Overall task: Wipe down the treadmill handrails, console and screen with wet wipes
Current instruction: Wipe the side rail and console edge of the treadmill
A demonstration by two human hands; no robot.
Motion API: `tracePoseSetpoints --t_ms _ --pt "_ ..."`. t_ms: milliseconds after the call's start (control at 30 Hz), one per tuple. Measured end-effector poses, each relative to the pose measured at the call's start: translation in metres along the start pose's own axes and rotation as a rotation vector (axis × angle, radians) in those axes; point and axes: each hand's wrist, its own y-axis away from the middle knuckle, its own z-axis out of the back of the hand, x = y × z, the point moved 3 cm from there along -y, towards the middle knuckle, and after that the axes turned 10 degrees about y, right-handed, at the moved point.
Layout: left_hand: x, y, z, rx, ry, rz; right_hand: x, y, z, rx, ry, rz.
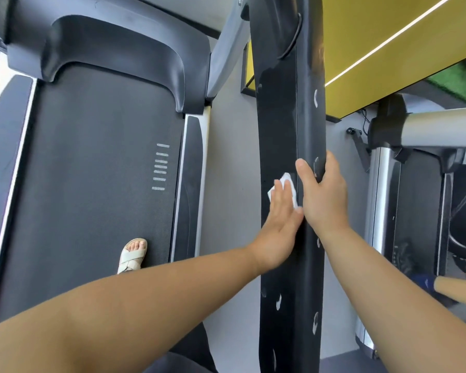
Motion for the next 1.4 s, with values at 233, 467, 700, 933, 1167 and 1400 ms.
tracePoseSetpoints --t_ms 233,467,700,933,1167,1400 --pt "0.033 -0.014 0.018 -0.176 0.348 0.225 -0.002 -0.001 -0.001 0.007 -0.003 0.004" --pt "0.026 0.001 0.025 0.141 -0.141 -0.032 -0.004 -0.002 -0.001 0.005 0.003 0.002" --pt "0.016 0.001 0.024 0.139 -0.082 0.023 -0.005 -0.003 -0.001 -0.005 0.002 0.007" --pt "0.020 -0.025 0.035 -0.018 0.043 0.364 -0.005 -0.002 -0.002 0.002 -0.032 -0.010" --pt "0.041 -0.009 0.009 0.063 0.075 0.140 -0.005 -0.002 -0.001 0.004 -0.044 -0.012" --pt "0.046 -0.028 0.021 -0.155 0.066 0.113 -0.003 -0.002 -0.002 -0.003 -0.061 -0.004"
